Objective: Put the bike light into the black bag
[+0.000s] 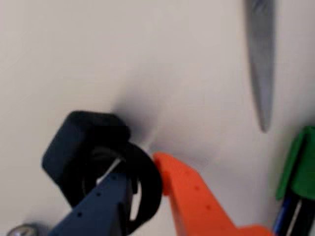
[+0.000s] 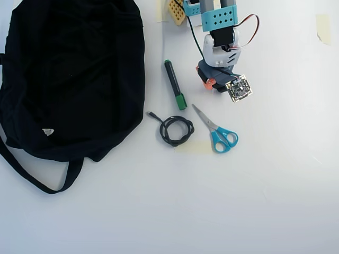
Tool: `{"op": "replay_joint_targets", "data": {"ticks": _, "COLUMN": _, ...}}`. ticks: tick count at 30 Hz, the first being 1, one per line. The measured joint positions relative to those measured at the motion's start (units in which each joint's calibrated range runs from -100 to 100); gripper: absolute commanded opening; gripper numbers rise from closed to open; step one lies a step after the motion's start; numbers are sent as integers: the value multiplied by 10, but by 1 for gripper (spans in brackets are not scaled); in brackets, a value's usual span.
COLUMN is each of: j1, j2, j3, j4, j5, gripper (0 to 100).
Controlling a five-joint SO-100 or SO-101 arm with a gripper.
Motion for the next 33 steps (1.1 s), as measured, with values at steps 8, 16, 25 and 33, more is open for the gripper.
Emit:
{"op": "replay_joint_targets", "data": {"ticks": 8, "j1": 0, "j2": 0, "j3": -33, "j4": 15, "j5": -2, "gripper": 2}}
{"op": "replay_joint_targets", "data": {"ticks": 16, "j1": 0, "j2": 0, "j3": -109, "j4": 119, "j5": -2, "gripper": 2}}
{"op": "replay_joint_targets", "data": {"ticks": 25, "j1": 0, "j2": 0, "j3": -188, "j4": 217, "j5": -2, "gripper": 2}}
{"op": "replay_joint_targets", "data": {"ticks": 33, "j1": 26, "j2": -22, "j3": -252, "j4": 325, "j5": 0, "gripper": 2}}
